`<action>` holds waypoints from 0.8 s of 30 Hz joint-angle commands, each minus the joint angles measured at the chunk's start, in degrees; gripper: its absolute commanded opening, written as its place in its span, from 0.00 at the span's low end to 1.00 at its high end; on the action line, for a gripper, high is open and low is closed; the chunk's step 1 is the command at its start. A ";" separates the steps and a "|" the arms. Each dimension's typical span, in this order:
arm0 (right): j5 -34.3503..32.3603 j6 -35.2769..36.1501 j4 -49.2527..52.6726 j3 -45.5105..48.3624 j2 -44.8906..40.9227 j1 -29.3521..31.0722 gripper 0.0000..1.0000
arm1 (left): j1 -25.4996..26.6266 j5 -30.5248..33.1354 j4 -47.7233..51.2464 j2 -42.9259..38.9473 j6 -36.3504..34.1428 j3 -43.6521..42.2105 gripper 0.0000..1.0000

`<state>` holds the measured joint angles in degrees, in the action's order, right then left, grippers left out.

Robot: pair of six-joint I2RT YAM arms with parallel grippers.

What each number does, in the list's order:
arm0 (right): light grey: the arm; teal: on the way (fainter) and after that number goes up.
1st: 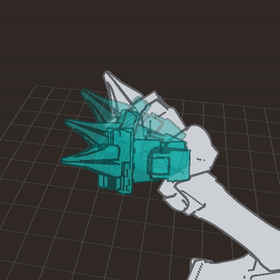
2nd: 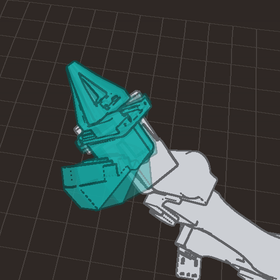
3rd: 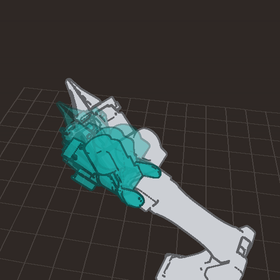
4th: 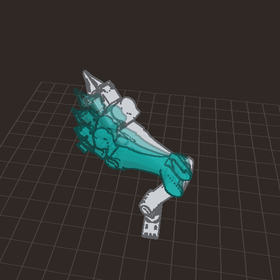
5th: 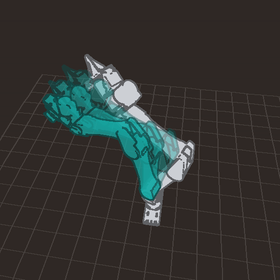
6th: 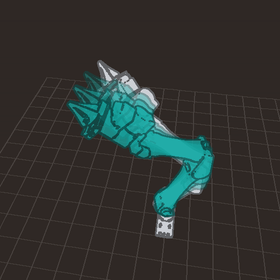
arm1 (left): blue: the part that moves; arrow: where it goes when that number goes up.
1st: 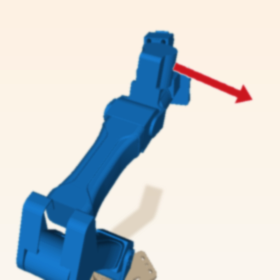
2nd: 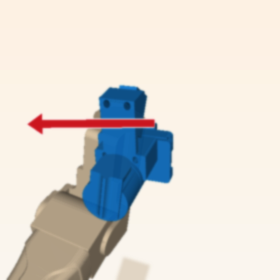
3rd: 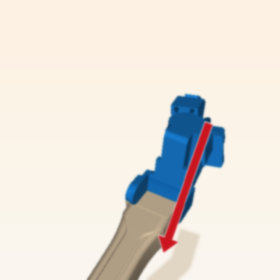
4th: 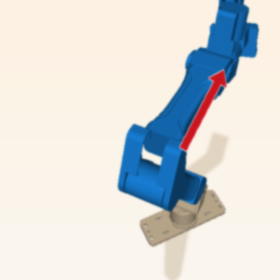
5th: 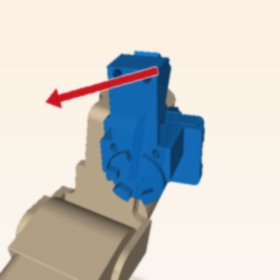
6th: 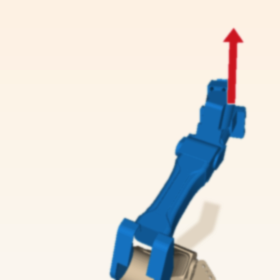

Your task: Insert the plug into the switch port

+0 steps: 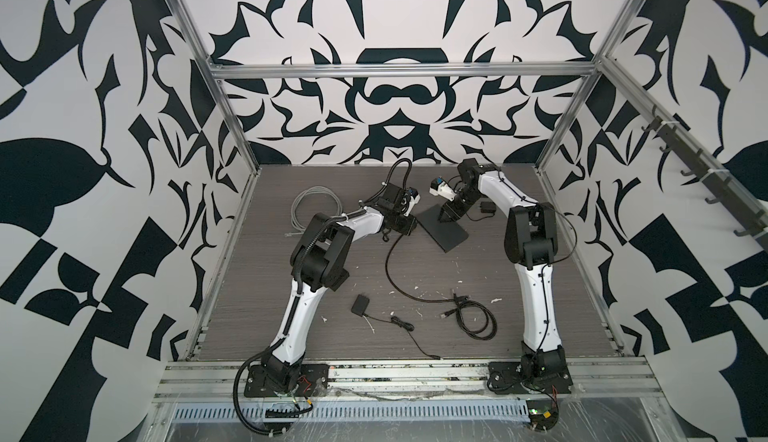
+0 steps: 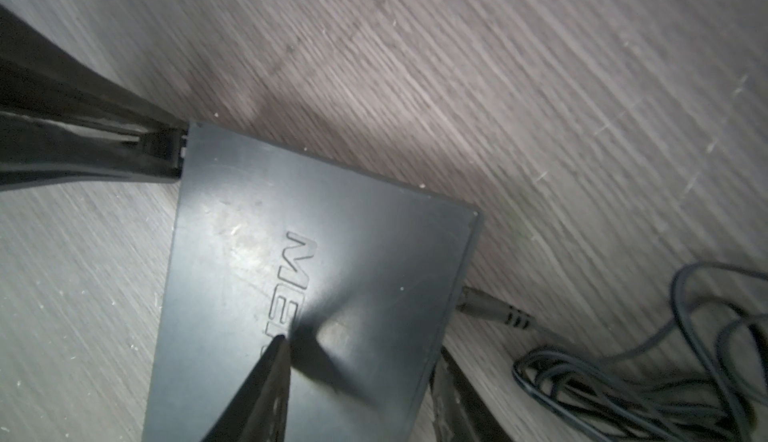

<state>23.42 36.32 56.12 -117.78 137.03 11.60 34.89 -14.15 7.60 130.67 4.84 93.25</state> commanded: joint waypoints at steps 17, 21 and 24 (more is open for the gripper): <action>18.26 5.38 13.69 2.51 1.97 11.14 0.43 | 3.25 -9.78 -17.35 2.85 6.37 -2.61 0.01; 18.59 5.36 13.23 2.71 1.72 10.97 0.43 | 3.51 -6.58 -13.76 3.86 4.85 -0.50 0.02; 18.50 5.24 13.49 2.40 2.02 11.00 0.43 | 4.20 -5.87 -12.75 5.25 6.25 2.11 0.03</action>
<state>20.25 37.30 57.65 -118.54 136.94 11.62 33.63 -20.69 0.71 132.07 9.61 91.90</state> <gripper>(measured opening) 0.481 0.145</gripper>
